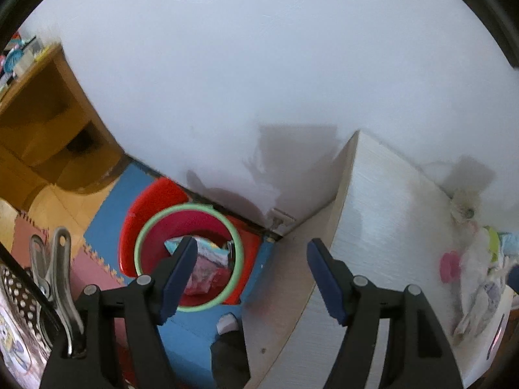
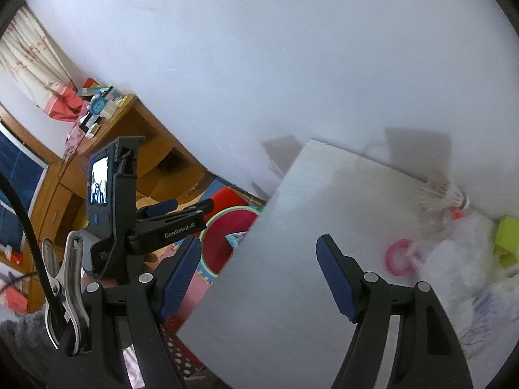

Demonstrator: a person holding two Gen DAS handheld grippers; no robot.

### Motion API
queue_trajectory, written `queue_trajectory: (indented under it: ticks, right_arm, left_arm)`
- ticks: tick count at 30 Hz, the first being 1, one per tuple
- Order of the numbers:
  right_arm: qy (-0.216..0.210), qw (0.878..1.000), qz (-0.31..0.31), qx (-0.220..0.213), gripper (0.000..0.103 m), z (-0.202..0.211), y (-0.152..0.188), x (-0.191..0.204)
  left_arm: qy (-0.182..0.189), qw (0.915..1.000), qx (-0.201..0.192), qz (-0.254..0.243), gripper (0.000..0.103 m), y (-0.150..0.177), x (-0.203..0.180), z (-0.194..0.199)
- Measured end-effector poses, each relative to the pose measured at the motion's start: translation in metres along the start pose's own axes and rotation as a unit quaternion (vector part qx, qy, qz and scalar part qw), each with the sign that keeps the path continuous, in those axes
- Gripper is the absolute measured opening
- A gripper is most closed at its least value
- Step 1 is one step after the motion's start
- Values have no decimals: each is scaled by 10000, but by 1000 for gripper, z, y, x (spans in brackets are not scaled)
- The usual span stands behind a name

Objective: Collect trash
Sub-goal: 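Move both grippers up from the bucket back over the table trash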

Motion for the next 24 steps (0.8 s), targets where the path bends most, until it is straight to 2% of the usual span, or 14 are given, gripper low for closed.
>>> queue_trajectory:
  ticks: [5,8,11,13,15,19,24]
  right_arm:
    - [-59,9992,-341,-198,75,24,6,-34]
    - [-150,9986,-296,-407,75,41,9,-46]
    - [-210,9987,-189,-430,75,44,16,-56]
    - [-216,9989,-213,-364,75,42,22,-67]
    - [-233,9989,-268,-312,75,42,31,-82]
    - [-263,9982,-450,-280,75,45,41,-111]
    - [-184,9970,-643,-392,75,57,45,-144]
  left_arm:
    - [-327,9965,517,576,73,14,28,-43]
    - [-625,9925,892,549,74,30,40,-64]
    - [-805,9872,1194,682,74,46,49,-73]
    - [-705,9887,983,890,72,43,46,-61]
    - [-519,9928,613,887,71,32,36,-40]
    - [-386,9981,-257,410,71,12,-4,12]
    - [119,9960,-877,-105,72,7,-77,56]
Point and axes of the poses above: each gripper's, at about its wrist camera, not at the fingertips, and z roughly against the way its jaws point, x to its left, y to its underside, the point moved 10 cm from there along -z, roughly the way its jaws point, and after that the axes turned 3 degrees about x, right-handed, at the moved point
